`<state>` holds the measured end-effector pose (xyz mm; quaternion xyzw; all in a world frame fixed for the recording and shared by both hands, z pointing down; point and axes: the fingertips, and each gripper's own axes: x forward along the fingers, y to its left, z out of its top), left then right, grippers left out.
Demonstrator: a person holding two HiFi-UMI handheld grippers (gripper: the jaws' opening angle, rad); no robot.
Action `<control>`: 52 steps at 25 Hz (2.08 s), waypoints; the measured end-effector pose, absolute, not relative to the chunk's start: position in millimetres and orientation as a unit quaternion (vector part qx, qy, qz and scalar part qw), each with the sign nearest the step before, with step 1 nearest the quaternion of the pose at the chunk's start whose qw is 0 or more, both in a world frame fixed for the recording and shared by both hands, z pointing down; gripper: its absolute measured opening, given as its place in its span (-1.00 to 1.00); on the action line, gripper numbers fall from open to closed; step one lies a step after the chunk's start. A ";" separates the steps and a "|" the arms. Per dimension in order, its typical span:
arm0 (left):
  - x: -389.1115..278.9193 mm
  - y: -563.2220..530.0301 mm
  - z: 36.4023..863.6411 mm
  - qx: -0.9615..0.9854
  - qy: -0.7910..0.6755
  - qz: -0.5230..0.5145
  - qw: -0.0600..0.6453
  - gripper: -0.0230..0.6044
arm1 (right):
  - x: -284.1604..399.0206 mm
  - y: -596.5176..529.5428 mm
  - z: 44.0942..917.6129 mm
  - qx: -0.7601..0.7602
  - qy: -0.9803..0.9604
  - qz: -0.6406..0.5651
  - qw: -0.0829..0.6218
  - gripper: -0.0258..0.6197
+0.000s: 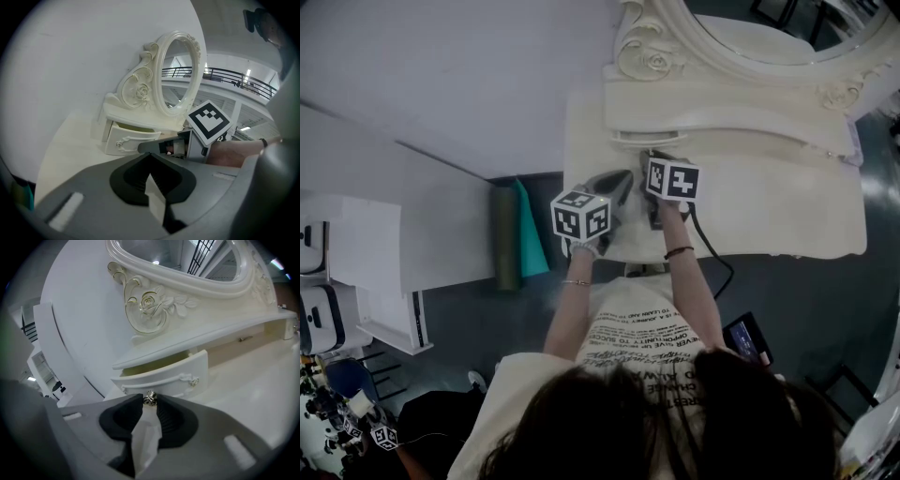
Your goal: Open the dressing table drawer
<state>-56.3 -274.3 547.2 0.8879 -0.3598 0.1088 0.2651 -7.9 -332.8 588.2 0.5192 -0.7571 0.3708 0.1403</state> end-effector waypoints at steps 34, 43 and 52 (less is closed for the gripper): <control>-55.0 -246.0 544.7 0.893 -0.350 0.108 0.262 -0.94 | -4.0 -301.1 588.5 0.527 -0.751 0.374 0.137 -0.61; -57.6 -242.7 544.1 0.893 -0.349 0.108 0.263 -0.94 | -5.7 -296.7 588.1 0.531 -0.748 0.374 0.137 -0.61; -56.0 -240.4 542.6 0.893 -0.349 0.109 0.262 -0.94 | -5.1 -294.6 587.4 0.531 -0.749 0.373 0.135 -0.61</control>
